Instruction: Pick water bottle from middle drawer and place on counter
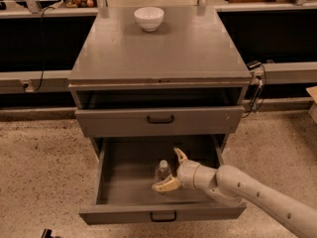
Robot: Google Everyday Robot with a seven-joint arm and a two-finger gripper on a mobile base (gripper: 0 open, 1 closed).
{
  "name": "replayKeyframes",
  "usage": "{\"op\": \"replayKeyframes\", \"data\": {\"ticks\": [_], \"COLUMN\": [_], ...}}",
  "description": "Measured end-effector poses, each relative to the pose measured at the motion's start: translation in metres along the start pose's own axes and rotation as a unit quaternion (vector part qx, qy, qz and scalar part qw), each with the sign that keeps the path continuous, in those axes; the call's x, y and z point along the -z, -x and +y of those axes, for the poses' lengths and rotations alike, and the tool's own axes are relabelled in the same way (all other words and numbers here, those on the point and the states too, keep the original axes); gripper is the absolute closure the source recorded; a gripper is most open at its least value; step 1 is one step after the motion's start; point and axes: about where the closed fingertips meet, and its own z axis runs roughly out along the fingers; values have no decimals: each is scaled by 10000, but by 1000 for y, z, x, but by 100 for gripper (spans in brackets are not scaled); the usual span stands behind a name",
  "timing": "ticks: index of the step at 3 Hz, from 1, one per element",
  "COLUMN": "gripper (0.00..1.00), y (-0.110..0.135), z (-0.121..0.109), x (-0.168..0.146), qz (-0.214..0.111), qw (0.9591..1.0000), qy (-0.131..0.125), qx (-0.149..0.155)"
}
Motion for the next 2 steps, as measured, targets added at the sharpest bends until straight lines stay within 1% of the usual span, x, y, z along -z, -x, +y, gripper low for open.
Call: {"op": "replayKeyframes", "data": {"ticks": [1,2], "gripper": [19,41], "y": [-12,-19], "z": [-3,-6], "x": [-14,-18], "qz": [-150,-320], "qw": [9998,9992], "qy": [-29,-59], "qx": [-127,-242]}}
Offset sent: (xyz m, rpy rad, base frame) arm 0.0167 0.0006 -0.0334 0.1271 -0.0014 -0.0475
